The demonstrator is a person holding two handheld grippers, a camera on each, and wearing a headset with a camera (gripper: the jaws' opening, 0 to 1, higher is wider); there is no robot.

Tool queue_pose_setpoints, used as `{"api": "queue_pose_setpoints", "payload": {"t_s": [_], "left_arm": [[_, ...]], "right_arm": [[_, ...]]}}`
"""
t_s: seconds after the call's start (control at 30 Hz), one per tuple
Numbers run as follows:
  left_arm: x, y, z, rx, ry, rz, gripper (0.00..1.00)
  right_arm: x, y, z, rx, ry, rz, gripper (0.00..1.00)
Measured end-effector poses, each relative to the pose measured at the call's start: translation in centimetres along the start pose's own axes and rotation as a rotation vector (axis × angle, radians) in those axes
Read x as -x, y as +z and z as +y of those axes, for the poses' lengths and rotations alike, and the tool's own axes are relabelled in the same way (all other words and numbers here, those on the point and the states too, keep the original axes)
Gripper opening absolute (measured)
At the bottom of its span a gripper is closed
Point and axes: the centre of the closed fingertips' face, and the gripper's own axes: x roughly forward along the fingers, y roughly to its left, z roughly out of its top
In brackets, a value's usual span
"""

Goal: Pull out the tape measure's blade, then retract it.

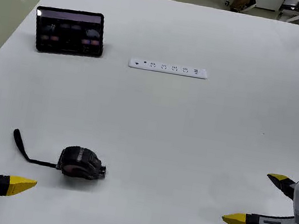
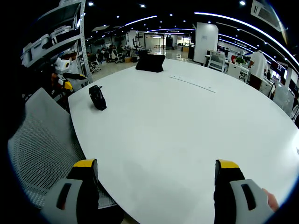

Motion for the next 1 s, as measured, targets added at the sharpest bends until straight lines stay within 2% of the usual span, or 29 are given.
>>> {"api": "queue_pose_setpoints", "payload": {"t_s": [0.1, 0.2, 0.23, 0.3, 0.33, 0.37, 0.43, 0.5, 0.57, 0.63, 0.73, 0.8, 0.83, 0.9, 1.0], "left_arm": [[-0.3, 0.1, 0.1, 0.015, -0.026, 0.021, 1.0], [-0.8, 0.6, 0.0, -0.003, -0.055, 0.028, 1.0], [-1.0, 0.8, -0.2, -0.022, -0.066, 0.026, 1.0], [-1.5, 1.7, -0.5, -0.096, -0.091, -0.002, 1.0], [-1.7, 1.8, -0.8, -0.124, -0.113, 0.005, 1.0], [-1.9, 1.7, -0.9, -0.126, -0.123, 0.018, 1.0], [-2.2, 1.3, -1.0, -0.127, -0.139, 0.073, 1.0], [-2.6, 1.7, -1.0, -0.171, -0.147, 0.073, 1.0], [-3.0, 1.8, -1.2, -0.186, -0.161, 0.097, 1.0], [-3.5, 2.0, -1.3, -0.245, -0.175, 0.123, 1.0], [-4.2, 2.6, -2.0, -0.279, -0.21, 0.141, 1.0], [-4.7, 2.6, -2.5, -0.304, -0.243, 0.169, 1.0], [-5.0, 2.7, -2.7, -0.348, -0.254, 0.186, 1.0], [-5.5, 2.7, -2.9, -0.393, -0.268, 0.206, 1.0], [-6.4, 2.9, -3.7, -0.423, -0.299, 0.233, 1.0]], "right_arm": [[-0.3, 0.5, -0.2, 0.016, -0.001, -0.002, 1.0], [-0.9, 1.2, -0.1, 0.031, 0.008, -0.006, 1.0], [-1.2, 1.4, 0.1, 0.039, 0.016, -0.003, 1.0], [-1.8, 1.6, 0.5, 0.097, 0.034, 0.023, 1.0], [-2.1, 2.0, 0.7, 0.119, 0.044, 0.028, 1.0], [-2.3, 2.2, 0.9, 0.123, 0.05, 0.027, 1.0], [-2.8, 2.9, 1.1, 0.14, 0.069, 0.023, 1.0], [-3.4, 3.6, 1.3, 0.157, 0.079, 0.018, 1.0], [-4.0, 4.2, 1.5, 0.178, 0.087, 0.012, 1.0], [-4.6, 5.2, 2.4, 0.201, 0.097, -0.006, 1.0], [-5.5, 6.3, 3.3, 0.218, 0.118, -0.02, 1.0], [-6.3, 6.9, 3.9, 0.223, 0.139, -0.02, 1.0], [-6.7, 7.2, 4.2, 0.233, 0.151, -0.023, 1.0], [-7.4, 7.6, 4.7, 0.244, 0.167, -0.025, 1.0], [-8.7, 8.3, 6.1, 0.284, 0.207, -0.021, 1.0]]}}
